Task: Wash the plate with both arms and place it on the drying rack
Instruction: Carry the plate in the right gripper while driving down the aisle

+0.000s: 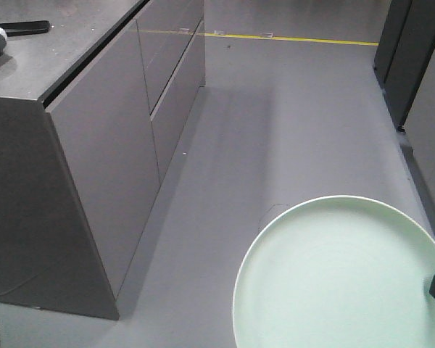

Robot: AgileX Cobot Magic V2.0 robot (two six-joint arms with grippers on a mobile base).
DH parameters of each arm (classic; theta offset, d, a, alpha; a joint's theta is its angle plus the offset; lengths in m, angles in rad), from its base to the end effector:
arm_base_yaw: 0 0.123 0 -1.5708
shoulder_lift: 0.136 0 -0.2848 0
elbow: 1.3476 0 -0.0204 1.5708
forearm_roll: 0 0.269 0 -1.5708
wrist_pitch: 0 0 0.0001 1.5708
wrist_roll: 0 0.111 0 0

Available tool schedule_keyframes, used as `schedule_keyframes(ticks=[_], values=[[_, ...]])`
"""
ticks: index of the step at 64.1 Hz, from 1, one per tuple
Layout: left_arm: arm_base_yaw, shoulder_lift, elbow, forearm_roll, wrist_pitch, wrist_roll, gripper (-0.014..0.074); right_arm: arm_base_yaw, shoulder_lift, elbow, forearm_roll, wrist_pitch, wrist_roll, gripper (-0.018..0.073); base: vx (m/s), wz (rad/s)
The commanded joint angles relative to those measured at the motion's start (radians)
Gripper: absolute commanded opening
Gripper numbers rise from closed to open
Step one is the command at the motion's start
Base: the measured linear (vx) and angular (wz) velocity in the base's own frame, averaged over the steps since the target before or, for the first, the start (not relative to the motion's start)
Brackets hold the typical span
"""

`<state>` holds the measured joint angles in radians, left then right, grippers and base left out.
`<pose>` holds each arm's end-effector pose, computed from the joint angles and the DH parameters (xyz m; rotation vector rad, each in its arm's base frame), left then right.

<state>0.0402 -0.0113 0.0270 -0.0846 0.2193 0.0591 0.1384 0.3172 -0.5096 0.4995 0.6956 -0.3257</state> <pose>0.0940 0.0017 0.1816 -0.0411 1.7173 -0.0034 0.0903 0.0470 0.3050 -0.2750 1.9108 0.4400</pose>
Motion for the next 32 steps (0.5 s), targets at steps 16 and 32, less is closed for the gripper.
schedule_keyframes(ticks=[16,32], values=[[-0.008,-0.013,-0.026,-0.003,-0.07,-0.009,-0.0006,-0.003,0.008,-0.027,0.02,-0.068,-0.001,-0.0001,0.25,-0.12],[-0.008,-0.013,-0.026,-0.003,-0.07,-0.009,-0.0006,-0.003,0.008,-0.027,0.02,-0.068,-0.001,-0.0001,0.27,-0.14]])
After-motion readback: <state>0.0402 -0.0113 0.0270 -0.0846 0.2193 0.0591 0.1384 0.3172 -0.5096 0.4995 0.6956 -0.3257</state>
